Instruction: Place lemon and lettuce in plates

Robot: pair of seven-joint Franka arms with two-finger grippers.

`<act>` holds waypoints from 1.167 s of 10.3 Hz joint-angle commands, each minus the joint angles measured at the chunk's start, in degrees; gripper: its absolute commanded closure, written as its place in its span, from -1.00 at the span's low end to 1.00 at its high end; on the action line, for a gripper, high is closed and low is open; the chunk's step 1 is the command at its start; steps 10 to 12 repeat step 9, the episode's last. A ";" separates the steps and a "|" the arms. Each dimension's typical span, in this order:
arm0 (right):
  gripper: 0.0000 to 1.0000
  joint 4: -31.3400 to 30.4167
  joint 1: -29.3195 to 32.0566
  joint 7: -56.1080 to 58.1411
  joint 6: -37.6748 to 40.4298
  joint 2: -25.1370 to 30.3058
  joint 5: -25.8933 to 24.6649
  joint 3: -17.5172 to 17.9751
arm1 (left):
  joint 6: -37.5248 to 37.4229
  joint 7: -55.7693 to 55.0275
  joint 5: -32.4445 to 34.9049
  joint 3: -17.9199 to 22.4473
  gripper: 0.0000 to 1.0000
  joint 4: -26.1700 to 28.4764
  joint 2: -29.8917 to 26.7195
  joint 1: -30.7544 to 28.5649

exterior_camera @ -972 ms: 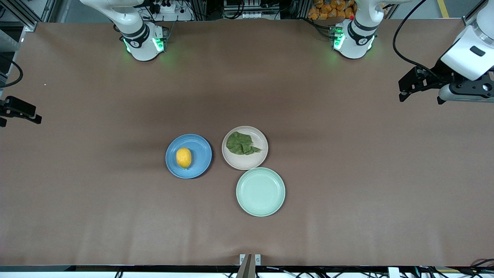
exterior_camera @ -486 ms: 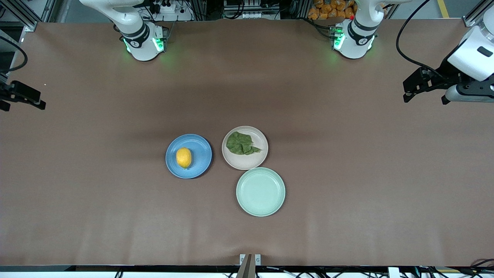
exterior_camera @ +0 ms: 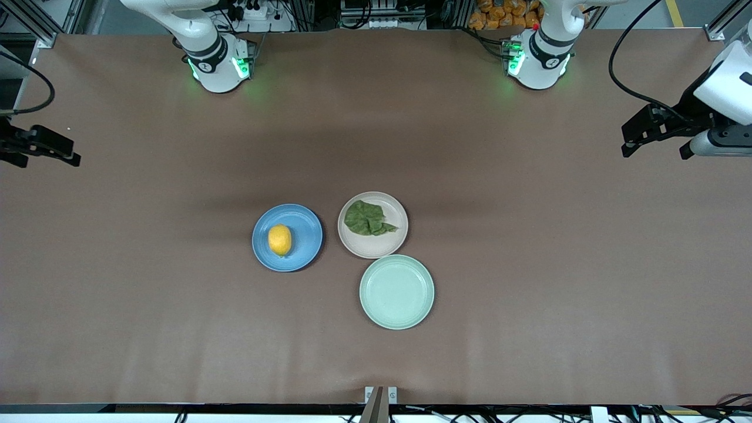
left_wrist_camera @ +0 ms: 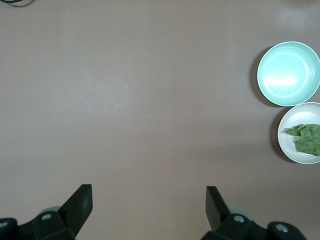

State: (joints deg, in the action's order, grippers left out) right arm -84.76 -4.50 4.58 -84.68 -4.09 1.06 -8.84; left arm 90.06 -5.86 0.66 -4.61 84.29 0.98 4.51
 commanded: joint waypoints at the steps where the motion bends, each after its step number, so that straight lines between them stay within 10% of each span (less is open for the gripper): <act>1: -1.00 -3.82 -0.42 -1.33 -0.48 2.59 -0.80 -0.12 | -0.41 -0.64 -1.27 -0.14 -1.00 -0.97 0.16 0.15; 12: -1.00 -2.16 -2.27 -3.79 0.04 1.45 -0.98 -0.12 | -0.49 -0.64 -1.53 -0.58 -1.00 -0.97 -0.10 0.33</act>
